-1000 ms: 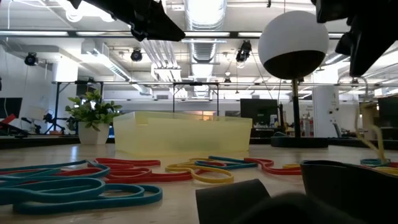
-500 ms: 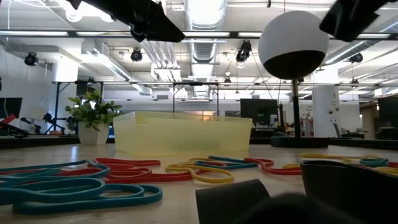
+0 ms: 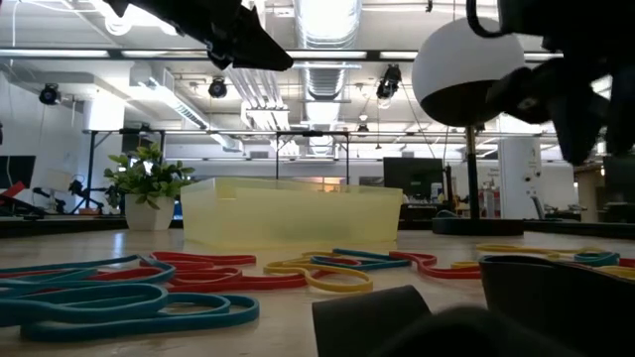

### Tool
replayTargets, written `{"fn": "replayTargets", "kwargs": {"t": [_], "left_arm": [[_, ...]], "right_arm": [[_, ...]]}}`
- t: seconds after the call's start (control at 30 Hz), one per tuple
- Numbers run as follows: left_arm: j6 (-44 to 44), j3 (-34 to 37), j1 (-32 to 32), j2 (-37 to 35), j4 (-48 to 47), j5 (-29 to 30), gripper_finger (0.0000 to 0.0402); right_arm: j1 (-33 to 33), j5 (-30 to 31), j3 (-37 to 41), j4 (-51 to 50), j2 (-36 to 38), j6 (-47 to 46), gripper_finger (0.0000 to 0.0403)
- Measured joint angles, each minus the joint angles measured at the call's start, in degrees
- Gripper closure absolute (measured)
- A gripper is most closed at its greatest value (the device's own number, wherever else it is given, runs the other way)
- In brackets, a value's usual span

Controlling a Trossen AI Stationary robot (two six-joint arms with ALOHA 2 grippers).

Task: Pick and place rubber bands into bin
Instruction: Put the blue rubber band into the yellow bin

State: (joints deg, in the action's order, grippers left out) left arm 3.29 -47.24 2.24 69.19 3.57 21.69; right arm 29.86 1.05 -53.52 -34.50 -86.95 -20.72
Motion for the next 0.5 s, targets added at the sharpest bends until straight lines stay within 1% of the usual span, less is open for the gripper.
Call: {"fn": "replayTargets", "kwargs": {"t": [0.17, 0.5], "left_arm": [[0.0, 0.5, 0.0, 0.0, 0.0, 0.0, 0.0301], [0.0, 0.9, 0.0, 0.0, 0.0, 0.0, 0.0301]], "right_arm": [[0.3, -1.2, 0.0, 2.4, -4.3, 1.4, 0.031], [0.3, -1.1, 0.2, 3.7, -8.5, 1.4, 0.0328]]}}
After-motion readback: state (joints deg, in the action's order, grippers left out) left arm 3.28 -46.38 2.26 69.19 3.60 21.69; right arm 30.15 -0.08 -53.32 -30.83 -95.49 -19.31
